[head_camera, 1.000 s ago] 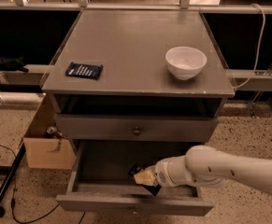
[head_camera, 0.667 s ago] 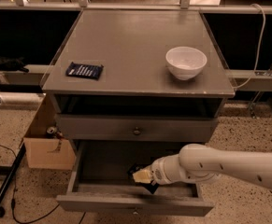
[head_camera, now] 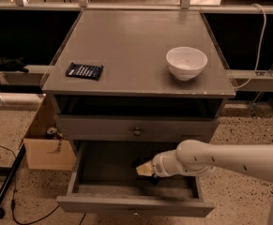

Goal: Place rxbar chocolate into middle drawer

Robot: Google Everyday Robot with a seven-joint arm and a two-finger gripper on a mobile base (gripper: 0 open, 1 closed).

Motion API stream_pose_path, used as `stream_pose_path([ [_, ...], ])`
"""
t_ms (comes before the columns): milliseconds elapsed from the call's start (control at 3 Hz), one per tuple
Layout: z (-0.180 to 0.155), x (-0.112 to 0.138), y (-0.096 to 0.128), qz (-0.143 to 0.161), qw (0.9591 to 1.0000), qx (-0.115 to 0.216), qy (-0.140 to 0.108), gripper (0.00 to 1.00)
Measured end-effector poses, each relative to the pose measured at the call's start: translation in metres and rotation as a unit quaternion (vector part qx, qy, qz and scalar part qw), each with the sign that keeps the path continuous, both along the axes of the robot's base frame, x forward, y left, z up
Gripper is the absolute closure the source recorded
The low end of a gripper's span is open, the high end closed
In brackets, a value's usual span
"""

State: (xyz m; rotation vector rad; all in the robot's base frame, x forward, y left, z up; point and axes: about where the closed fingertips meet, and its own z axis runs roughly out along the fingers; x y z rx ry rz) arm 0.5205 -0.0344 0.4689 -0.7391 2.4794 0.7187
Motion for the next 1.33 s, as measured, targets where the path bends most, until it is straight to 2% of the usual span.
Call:
stream_pose_path([
  [333,-0.012,0.016,-0.009,-0.004,0.9998,-0.004,-0.017,1.00],
  [667,-0.012,0.016,-0.009,-0.004,0.9998,-0.004,-0.017,1.00],
  [1000,-0.025,0.016,-0.005,-0.004,0.9999,-0.009,-0.008,1.00],
  [1333,-0.056,0.019,-0.008,-0.013,0.9997,-0.019,0.009,1.00],
])
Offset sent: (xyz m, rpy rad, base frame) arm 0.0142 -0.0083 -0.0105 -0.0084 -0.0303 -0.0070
